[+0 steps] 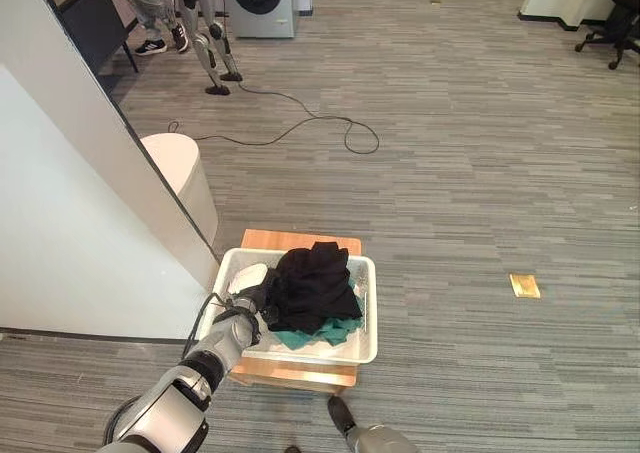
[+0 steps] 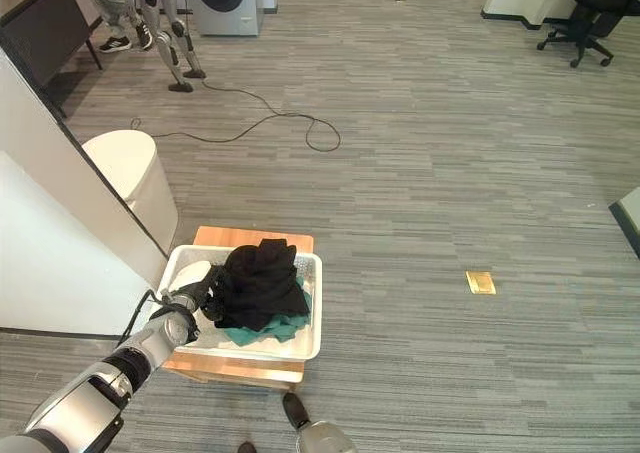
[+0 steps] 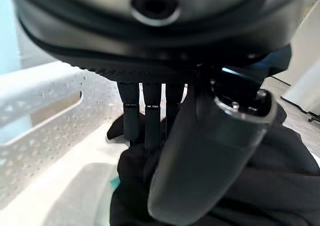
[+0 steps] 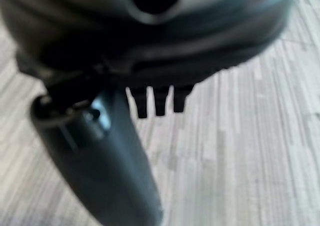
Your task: Pick up bed clothes into laundry basket.
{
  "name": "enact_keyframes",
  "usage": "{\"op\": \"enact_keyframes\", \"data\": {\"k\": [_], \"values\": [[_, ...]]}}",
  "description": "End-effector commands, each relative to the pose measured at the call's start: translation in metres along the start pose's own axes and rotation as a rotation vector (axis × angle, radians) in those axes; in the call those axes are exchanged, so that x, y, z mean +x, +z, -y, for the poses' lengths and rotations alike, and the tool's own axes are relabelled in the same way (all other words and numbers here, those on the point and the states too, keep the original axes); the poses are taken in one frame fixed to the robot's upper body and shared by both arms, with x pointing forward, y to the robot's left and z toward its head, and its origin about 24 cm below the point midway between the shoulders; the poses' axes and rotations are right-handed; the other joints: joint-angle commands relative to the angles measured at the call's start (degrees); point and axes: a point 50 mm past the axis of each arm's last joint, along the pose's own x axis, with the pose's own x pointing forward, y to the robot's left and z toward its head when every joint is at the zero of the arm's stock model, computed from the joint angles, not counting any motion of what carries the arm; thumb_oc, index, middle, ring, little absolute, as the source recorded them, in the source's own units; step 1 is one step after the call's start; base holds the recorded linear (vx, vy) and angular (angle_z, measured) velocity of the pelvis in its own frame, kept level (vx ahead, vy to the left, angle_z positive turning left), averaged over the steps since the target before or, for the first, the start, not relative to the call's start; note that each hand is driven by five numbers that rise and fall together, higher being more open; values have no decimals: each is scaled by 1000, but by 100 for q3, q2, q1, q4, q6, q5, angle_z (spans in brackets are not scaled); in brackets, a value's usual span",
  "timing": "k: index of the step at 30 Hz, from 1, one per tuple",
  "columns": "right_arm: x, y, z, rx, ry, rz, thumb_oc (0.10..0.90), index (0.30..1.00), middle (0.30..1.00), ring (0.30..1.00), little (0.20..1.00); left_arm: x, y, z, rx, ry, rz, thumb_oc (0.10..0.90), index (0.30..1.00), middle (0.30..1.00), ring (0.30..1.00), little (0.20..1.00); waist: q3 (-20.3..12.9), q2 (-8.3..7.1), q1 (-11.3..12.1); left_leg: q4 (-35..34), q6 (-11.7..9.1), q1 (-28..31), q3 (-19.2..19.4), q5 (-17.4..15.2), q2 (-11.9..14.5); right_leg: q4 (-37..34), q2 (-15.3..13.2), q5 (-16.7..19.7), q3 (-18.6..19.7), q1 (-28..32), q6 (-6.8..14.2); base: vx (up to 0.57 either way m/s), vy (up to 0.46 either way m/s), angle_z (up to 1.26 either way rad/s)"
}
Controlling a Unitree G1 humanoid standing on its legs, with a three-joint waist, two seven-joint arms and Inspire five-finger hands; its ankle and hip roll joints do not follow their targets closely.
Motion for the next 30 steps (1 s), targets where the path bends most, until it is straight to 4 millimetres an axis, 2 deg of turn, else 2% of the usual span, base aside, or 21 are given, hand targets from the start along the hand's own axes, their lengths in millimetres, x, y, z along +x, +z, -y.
{"op": "enact_keyframes", "data": {"k": [1,6,9,12,14,15,19,21,22,23,24,25,28,30], "values": [[-4,-31,27,-24,-76,-35,800,900,900,900,900,12,22,-68,-53,288,106,800,900,900,900,900,-543,-295,59,9,-408,-250,-4,-306,145,110,-532,-863,-126,459,697,0,0,0],[-6,-21,18,-15,-61,20,800,900,900,900,900,3,38,-97,-120,412,219,800,900,900,900,900,-559,-314,131,9,-407,-237,-20,-318,149,99,-545,-882,-160,497,690,0,0,0],[-7,-6,14,-6,-60,96,800,900,900,900,900,-17,55,-129,-296,548,365,800,900,900,900,900,-573,-335,238,9,-412,-237,-57,-318,148,88,-567,-899,-199,528,682,0,0,0],[-9,2,14,-6,-65,135,800,900,900,900,900,-28,58,-140,-382,605,416,800,900,900,900,900,-576,-345,282,9,-411,-238,-81,-317,144,88,-572,-903,-199,533,680,0,0,0],[-13,28,24,1,-99,258,800,900,900,900,900,-42,50,-147,-506,668,439,800,900,900,900,900,-579,-367,317,9,-412,-242,-98,-318,142,82,-583,-899,-189,534,675,0,0,0],[-13,27,25,-2,-100,256,800,900,900,900,900,-42,49,-146,-508,667,437,800,900,900,900,900,-588,-359,312,9,-411,-238,-96,-320,143,83,-582,-900,-187,537,676,0,0,0],[-23,56,50,45,-196,401,800,900,900,900,900,-60,29,-140,-681,695,426,800,900,900,900,900,-592,-365,333,9,-405,-232,-93,-334,143,88,-593,-893,-176,538,671,-2,16,0],[-23,79,73,66,-289,460,800,900,900,900,900,-66,20,-129,-754,662,421,800,900,900,900,900,-600,-344,390,9,-392,-232,-101,-334,143,90,-595,-894,-155,545,662,9,18,0],[-29,111,97,101,-374,551,800,900,900,900,900,-71,14,-123,-827,651,418,800,900,900,900,900,-628,-340,454,9,-385,-230,-115,-335,146,86,-602,-903,-152,563,656,0,0,0],[-29,112,97,100,-375,551,800,900,900,900,900,-71,14,-123,-830,652,418,800,900,900,900,900,-622,-330,450,9,-385,-228,-114,-337,146,88,-602,-905,-151,563,657,20,31,-3],[-20,86,84,143,-322,465,800,900,900,900,900,-76,10,-122,-872,683,425,800,900,900,900,900,-618,-313,435,9,-378,-223,-108,-337,146,93,-606,-900,-139,569,664,-2,22,8],[-11,75,92,175,-358,396,800,900,900,900,900,-78,9,-123,-893,688,435,800,900,900,900,900,-603,-301,416,9,-375,-218,-96,-338,143,96,-612,-889,-126,568,669,-7,26,13],[-12,92,108,315,-420,438,800,900,900,900,900,-89,-2,-118,-971,683,446,800,900,900,900,900,-572,-273,492,9,-377,-226,-125,-344,127,102,-620,-895,-140,564,681,-9,8,1],[-30,124,126,342,-479,621,800,900,900,900,900,-95,-16,-116,-1009,712,417,800,900,900,900,900,-557,-260,528,9,-372,-242,-137,-347,121,108,-622,-906,-146,553,690,-46,-10,-9]]}}
